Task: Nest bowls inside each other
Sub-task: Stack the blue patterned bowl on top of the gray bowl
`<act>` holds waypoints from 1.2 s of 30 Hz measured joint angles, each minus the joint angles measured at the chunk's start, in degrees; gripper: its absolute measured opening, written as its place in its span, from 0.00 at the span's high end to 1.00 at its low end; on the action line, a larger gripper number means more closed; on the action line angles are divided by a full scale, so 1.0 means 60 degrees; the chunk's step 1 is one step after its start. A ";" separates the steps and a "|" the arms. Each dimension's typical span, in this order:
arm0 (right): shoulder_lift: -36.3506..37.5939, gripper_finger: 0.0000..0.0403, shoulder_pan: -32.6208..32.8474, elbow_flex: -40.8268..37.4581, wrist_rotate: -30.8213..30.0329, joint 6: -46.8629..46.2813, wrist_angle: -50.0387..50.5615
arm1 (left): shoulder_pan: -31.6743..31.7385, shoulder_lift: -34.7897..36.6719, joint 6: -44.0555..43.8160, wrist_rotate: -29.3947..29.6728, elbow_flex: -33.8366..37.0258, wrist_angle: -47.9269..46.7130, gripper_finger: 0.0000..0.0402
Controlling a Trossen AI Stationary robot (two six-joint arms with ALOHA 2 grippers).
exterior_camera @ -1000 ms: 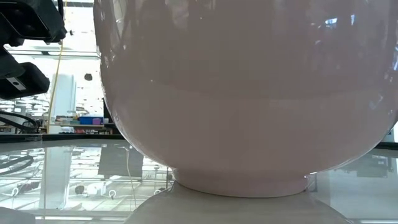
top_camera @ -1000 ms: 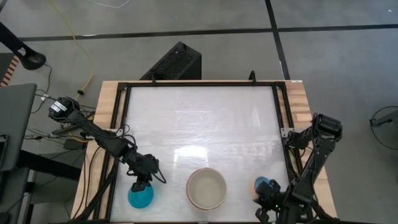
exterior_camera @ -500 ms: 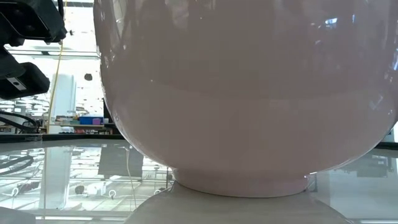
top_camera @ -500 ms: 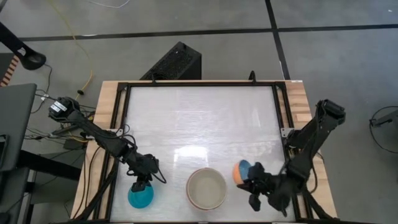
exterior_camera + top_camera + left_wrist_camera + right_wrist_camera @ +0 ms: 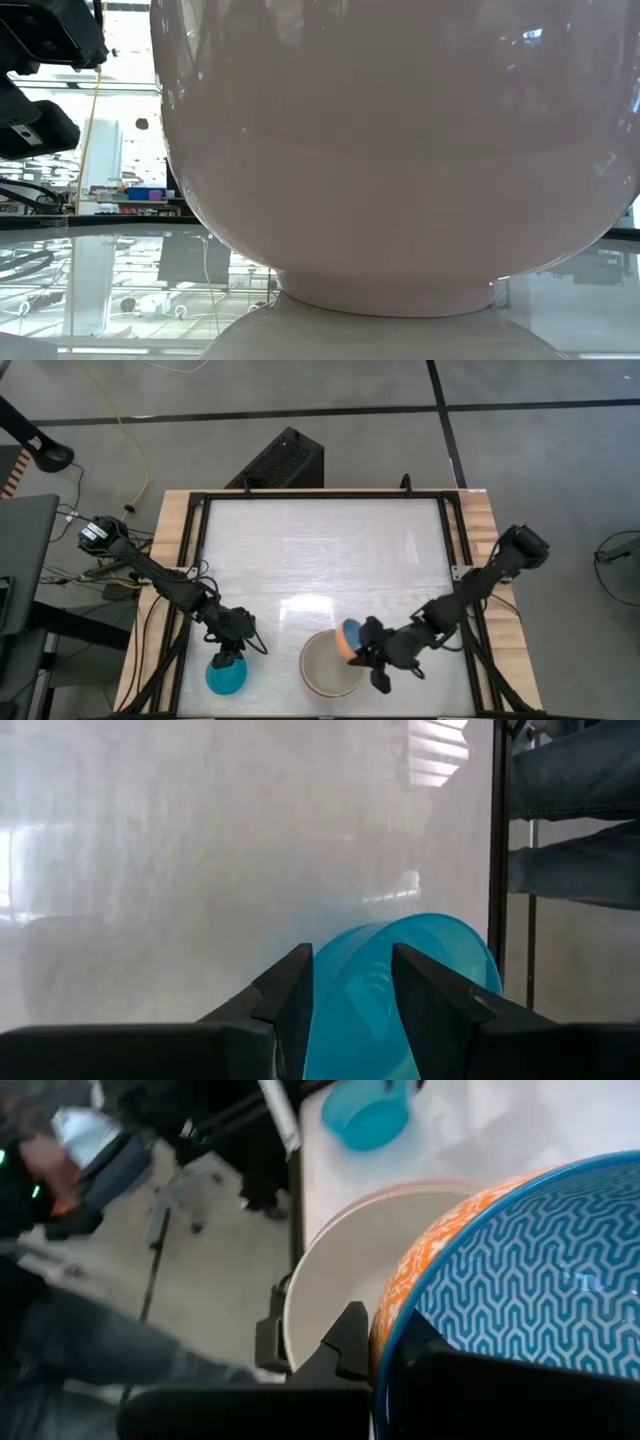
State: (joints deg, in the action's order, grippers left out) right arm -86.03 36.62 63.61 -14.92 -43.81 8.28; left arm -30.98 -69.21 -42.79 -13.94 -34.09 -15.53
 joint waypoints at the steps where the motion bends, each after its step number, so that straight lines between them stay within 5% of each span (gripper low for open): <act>1: -0.0192 1.00 -0.0123 0.0003 0.0319 0.0096 -0.0222 | 0.0002 0.0000 0.0002 0.0022 0.0000 0.0000 0.69; 9: -0.2161 1.00 -0.0874 0.1448 0.2582 0.1385 -0.0500 | 0.0004 -0.0004 -0.0019 0.0137 0.0000 -0.0004 0.69; 15: -0.3774 1.00 -0.1147 0.3273 0.3796 0.2577 0.1879 | 0.0000 0.0000 -0.0225 0.0136 0.0000 -0.0007 0.69; 24: -0.5486 1.00 -0.1045 0.5752 0.3834 0.4170 0.5179 | 0.0000 -0.0004 -0.0221 0.0176 0.0000 0.0000 0.69; 29: -0.5584 0.97 -0.1045 0.5798 0.3714 0.4113 0.4874 | 0.0001 -0.0001 -0.0221 0.0189 -0.0003 -0.0006 0.69; 36: -0.5532 0.76 -0.1048 0.5745 0.3610 0.3594 0.4308 | 0.0003 -0.0003 -0.0210 0.0090 -0.0004 -0.0088 0.69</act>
State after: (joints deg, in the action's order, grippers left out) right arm -119.22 30.33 98.08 6.74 -22.24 34.13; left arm -30.97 -69.23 -44.05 -13.40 -34.11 -16.06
